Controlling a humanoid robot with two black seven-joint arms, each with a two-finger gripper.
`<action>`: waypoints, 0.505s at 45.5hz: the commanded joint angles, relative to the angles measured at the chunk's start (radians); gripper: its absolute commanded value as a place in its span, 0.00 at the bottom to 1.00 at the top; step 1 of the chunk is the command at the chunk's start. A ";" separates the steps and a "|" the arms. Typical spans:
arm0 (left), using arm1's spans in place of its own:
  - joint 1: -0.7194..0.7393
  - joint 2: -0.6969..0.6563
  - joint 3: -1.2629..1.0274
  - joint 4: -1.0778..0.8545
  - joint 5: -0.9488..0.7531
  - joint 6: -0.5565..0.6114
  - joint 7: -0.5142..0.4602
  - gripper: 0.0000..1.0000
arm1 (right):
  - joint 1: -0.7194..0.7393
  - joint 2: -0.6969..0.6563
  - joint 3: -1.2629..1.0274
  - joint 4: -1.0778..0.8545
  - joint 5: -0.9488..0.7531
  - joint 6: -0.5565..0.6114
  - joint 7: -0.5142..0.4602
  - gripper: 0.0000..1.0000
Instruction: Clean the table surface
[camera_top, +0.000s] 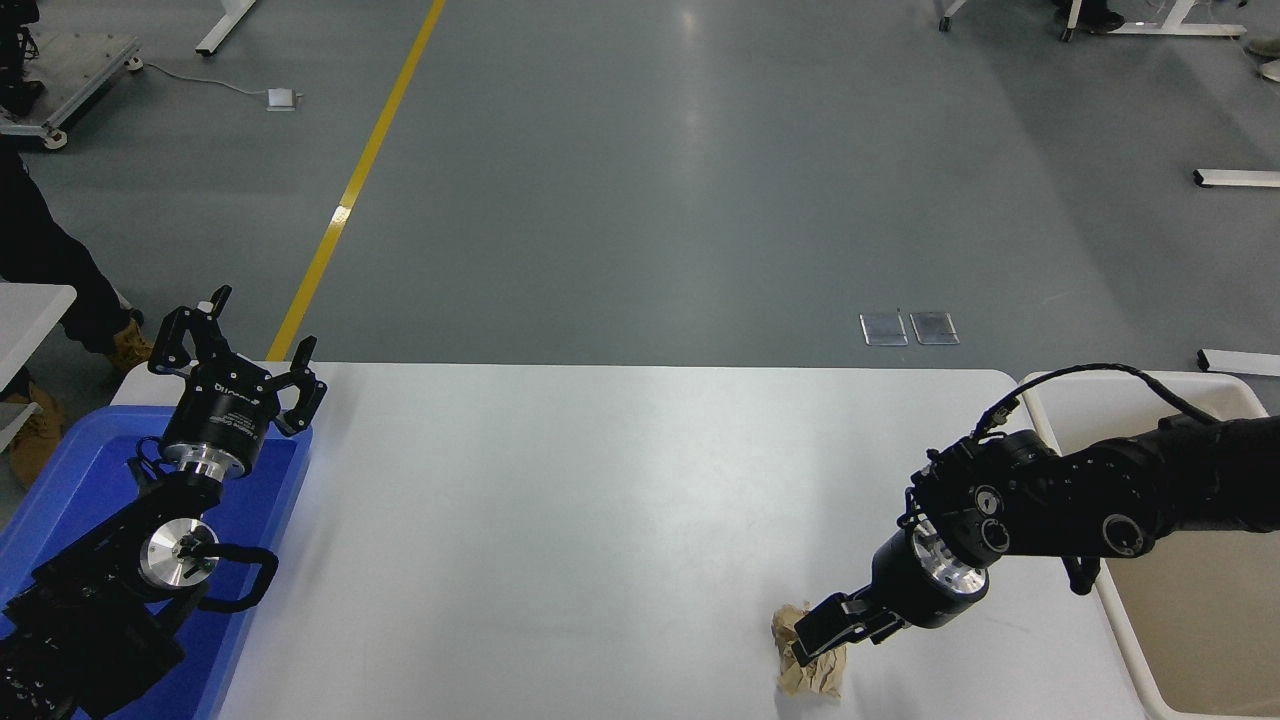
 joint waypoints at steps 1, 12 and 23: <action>0.000 0.000 0.000 0.000 0.000 -0.001 0.000 1.00 | -0.048 0.019 0.008 -0.036 0.006 -0.051 -0.008 0.99; 0.000 0.001 0.000 0.000 0.000 0.001 0.000 1.00 | -0.056 0.019 0.005 -0.045 0.006 -0.057 -0.009 0.99; 0.000 0.001 0.000 0.000 0.001 -0.001 0.000 1.00 | -0.079 0.021 0.005 -0.065 0.002 -0.071 -0.009 0.99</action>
